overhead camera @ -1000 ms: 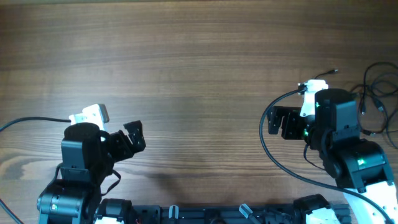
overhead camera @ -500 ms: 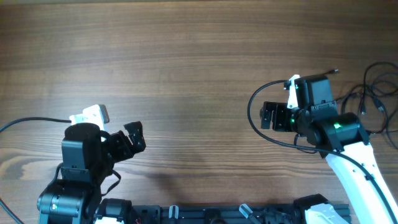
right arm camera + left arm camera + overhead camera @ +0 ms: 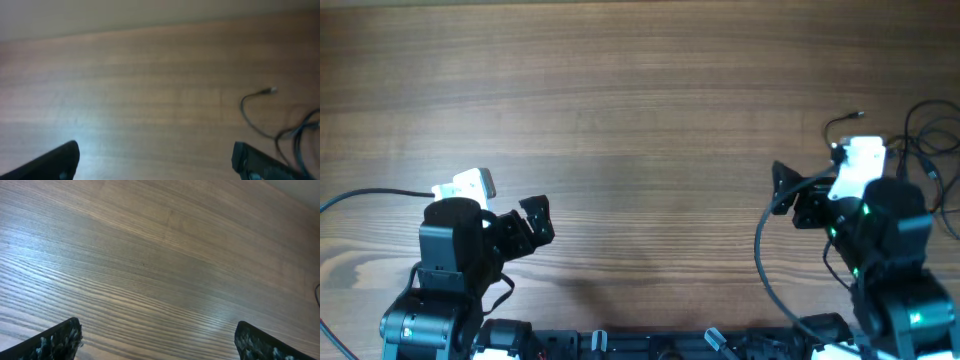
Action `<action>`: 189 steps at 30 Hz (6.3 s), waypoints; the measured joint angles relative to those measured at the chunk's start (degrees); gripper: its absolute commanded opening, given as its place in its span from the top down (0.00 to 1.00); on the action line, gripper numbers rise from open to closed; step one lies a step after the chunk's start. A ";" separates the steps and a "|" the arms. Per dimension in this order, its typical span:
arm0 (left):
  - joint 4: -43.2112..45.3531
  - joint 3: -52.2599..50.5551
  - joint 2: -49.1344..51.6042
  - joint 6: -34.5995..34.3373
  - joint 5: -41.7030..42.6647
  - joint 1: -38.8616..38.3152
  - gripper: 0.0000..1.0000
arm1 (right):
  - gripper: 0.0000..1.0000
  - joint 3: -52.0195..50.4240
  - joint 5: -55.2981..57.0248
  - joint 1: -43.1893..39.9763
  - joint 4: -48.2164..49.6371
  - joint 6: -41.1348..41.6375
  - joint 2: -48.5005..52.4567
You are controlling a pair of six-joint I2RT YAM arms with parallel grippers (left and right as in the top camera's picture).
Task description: Untangle cables
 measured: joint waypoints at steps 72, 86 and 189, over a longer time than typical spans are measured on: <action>-0.15 -0.11 0.00 -0.02 -0.02 0.00 0.00 | 0.00 -48.04 -4.35 -7.23 40.33 -11.08 -37.11; -0.15 -0.11 0.02 0.00 -0.02 0.00 0.00 | 0.00 -48.04 -4.35 -7.23 40.33 -11.08 -37.11; 54.60 -49.62 -36.92 23.96 11.43 5.27 0.00 | 0.00 -48.04 -4.35 -7.23 40.33 -11.08 -37.11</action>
